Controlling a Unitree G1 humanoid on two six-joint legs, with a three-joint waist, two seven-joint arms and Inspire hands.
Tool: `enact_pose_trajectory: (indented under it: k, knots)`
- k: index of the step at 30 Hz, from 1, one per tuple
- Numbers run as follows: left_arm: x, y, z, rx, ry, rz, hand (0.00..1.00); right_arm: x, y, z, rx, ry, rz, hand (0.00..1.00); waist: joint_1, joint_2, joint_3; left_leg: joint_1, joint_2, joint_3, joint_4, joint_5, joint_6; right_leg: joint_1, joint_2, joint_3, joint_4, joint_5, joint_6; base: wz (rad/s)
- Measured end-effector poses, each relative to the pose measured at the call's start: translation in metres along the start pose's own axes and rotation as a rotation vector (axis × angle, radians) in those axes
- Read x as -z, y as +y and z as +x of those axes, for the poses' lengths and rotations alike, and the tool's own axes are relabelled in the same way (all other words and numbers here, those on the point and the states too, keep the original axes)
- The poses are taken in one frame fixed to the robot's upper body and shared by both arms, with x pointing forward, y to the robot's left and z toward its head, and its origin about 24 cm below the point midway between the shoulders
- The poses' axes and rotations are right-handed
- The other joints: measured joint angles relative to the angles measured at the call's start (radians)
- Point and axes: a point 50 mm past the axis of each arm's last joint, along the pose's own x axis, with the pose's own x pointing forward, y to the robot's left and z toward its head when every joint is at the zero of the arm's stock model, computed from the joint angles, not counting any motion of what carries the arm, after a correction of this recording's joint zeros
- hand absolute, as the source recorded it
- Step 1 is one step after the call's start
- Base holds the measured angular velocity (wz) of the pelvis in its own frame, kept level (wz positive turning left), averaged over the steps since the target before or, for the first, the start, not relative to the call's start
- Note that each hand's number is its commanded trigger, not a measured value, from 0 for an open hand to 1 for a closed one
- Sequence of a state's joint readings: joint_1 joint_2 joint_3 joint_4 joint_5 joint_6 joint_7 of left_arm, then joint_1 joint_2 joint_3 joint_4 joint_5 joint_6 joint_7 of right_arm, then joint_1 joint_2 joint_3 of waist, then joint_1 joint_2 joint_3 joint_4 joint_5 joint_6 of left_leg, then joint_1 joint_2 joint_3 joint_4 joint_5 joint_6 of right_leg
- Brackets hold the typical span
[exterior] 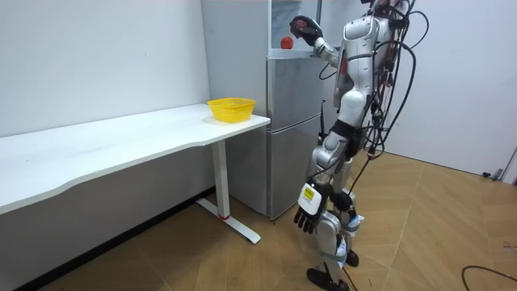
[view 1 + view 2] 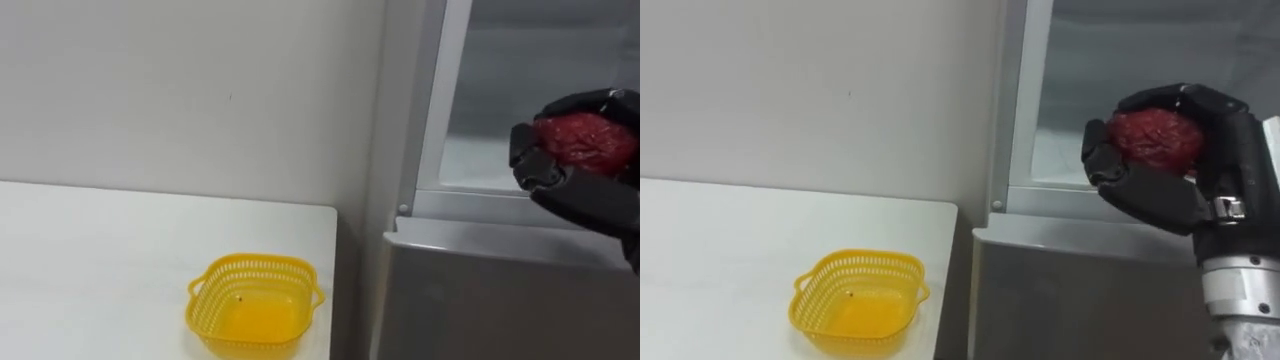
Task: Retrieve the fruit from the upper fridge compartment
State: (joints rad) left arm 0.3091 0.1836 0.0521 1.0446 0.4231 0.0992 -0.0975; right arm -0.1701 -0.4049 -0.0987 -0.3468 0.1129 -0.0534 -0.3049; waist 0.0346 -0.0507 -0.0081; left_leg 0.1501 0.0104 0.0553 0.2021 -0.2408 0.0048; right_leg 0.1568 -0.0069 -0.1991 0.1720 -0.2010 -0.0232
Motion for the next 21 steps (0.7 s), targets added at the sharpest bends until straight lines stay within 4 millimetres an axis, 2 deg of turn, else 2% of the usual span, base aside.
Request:
enact_pose_trajectory:
  k: [6,9,11,15,21]
  knots:
    - [-0.008,-0.002,0.001,0.012,-0.024,0.035,0.00,-0.009,0.003,-0.001,-0.005,-0.075,-0.084,1.00,0.002,-0.005,0.0020,0.007,0.004,0.021,-0.005,0.000,0.000,-0.002,0.003,0.010,0.003,0.000,0.000,-0.08]
    - [-0.010,-0.002,0.002,0.014,-0.025,0.036,0.00,-0.009,0.014,-0.004,-0.056,-0.090,-0.130,1.00,0.009,-0.012,0.0056,0.011,0.009,0.024,-0.010,0.000,0.000,-0.002,0.008,0.013,0.004,0.002,-0.003,-0.05]
    - [-0.014,-0.001,0.003,0.011,-0.035,0.039,0.00,-0.009,0.021,-0.006,-0.097,-0.098,-0.145,1.00,0.010,-0.017,0.0040,0.006,0.011,0.024,-0.011,0.000,-0.001,-0.009,0.009,0.011,0.004,0.002,-0.003,0.03]
    - [-0.019,0.000,0.003,0.013,-0.053,0.064,0.00,-0.011,0.030,-0.008,-0.173,-0.107,-0.136,1.00,0.032,-0.026,0.0028,0.000,0.010,0.024,-0.011,0.001,-0.002,-0.016,0.007,0.010,0.004,0.003,-0.005,0.00]
    - [-0.023,0.001,0.004,0.019,-0.064,0.081,0.00,-0.015,0.037,-0.010,-0.240,-0.132,-0.164,1.00,0.061,-0.036,0.0092,-0.006,0.010,0.023,-0.011,0.001,-0.002,-0.015,0.007,0.009,0.002,0.003,-0.005,0.00]
